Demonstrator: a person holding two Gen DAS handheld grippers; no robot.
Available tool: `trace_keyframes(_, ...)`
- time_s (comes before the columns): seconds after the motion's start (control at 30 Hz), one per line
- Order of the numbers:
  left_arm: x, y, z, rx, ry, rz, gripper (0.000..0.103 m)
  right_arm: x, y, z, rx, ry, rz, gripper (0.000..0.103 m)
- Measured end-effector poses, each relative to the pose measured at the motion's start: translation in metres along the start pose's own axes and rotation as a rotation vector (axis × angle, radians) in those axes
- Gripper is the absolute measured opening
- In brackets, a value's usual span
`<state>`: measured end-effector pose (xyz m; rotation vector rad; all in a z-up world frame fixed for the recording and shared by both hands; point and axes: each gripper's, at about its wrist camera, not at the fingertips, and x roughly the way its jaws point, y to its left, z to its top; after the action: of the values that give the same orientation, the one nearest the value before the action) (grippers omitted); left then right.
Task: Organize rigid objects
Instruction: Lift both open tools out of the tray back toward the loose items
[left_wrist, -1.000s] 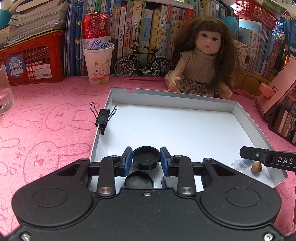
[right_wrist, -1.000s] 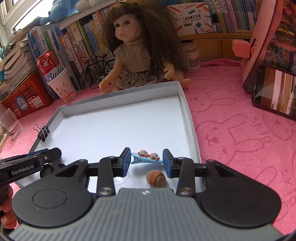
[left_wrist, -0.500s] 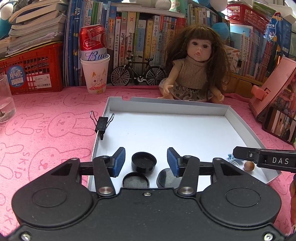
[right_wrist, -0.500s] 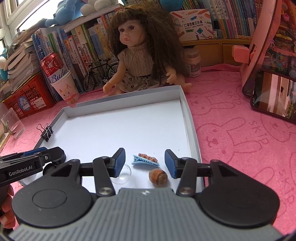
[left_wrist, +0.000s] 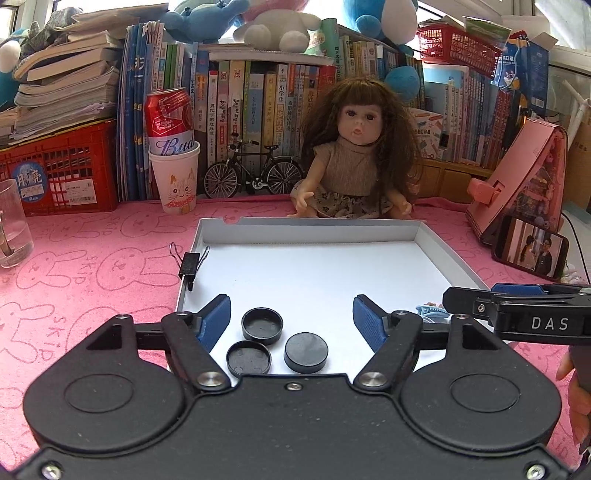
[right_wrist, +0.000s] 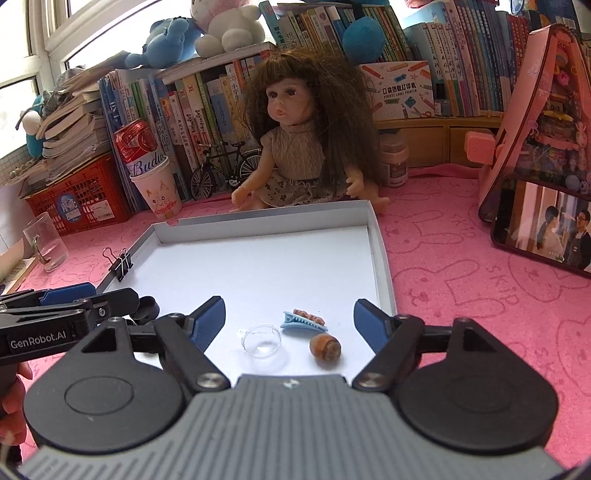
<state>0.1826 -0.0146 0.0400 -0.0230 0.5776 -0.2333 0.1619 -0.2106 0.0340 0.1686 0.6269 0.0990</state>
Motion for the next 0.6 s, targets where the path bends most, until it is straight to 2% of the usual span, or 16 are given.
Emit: trace_keyframes(0.6, -0.050, -0.014, -0.018, 0.025, -0.061, -0.049, 0.078, -0.041, -0.001, -0.018, -0.016, -0.078, -0.005, 0.096)
